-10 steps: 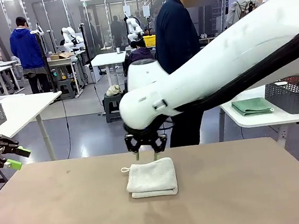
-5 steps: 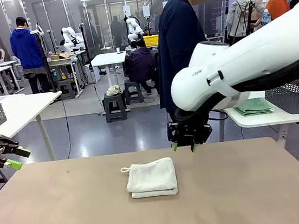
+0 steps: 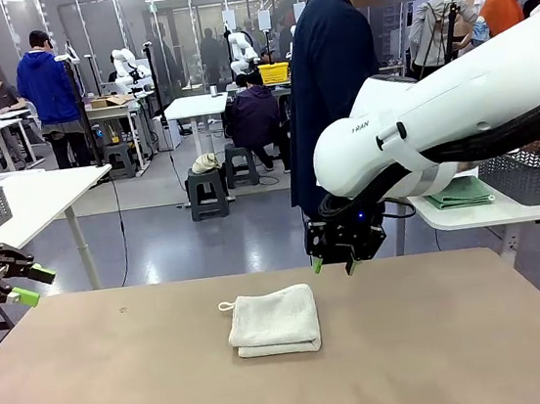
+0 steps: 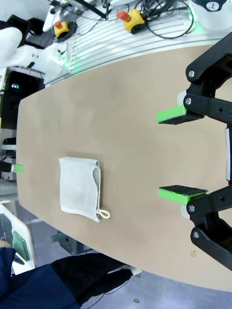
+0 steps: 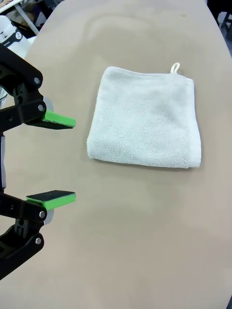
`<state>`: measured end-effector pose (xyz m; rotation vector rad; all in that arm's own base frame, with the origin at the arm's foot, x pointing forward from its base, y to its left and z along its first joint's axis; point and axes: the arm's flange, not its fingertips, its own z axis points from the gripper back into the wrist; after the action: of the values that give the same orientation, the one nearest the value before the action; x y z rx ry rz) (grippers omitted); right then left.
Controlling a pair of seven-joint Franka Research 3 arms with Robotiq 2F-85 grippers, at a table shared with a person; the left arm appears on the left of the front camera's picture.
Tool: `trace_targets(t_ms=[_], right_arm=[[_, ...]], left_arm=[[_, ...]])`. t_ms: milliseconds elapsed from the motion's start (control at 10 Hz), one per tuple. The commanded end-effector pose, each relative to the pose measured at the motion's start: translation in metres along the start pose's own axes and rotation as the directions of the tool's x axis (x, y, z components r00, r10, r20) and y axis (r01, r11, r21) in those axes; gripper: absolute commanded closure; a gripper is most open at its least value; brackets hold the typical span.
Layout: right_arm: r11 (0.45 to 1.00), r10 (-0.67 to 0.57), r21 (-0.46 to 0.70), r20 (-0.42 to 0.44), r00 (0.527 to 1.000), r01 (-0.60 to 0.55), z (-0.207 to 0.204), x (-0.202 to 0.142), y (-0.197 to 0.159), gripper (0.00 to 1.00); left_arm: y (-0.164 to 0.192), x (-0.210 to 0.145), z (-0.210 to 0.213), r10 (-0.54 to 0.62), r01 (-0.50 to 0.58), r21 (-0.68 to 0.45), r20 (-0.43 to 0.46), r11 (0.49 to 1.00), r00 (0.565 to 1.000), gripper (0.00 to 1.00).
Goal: Fold the towels and place them in the basket.
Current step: When a person lays out a Towel with hook on the table, fold it in half twice, then place the folded Towel with hook on the right side of the table.
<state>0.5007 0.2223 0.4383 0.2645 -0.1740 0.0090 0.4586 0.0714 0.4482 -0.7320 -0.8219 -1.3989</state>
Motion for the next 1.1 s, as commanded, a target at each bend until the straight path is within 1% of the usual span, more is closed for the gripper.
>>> trace_targets(t_ms=[0, 900, 1000], right_arm=[[1.0, -0.001, -0.006, 0.004, 1.0, 0.001, 0.001, 0.0, -0.001, 0.36], [1.0, 0.0, 0.0, 0.0, 1.0, 0.0, 0.0, 0.0, 0.0, 0.35], [1.0, -0.017, -0.019, -0.006, 1.0, 0.017, -0.011, -0.002, 0.007, 0.35]], left_arm=[[-0.002, 0.002, 0.0, -0.004, 0.004, 0.007, 0.002, 1.0, 1.0, 0.34], [-0.002, 0.002, 0.0, -0.004, 0.004, 0.007, 0.002, 1.0, 1.0, 0.34], [-0.002, 0.002, 0.0, -0.004, 0.004, 0.007, 0.002, 1.0, 1.0, 0.34]])
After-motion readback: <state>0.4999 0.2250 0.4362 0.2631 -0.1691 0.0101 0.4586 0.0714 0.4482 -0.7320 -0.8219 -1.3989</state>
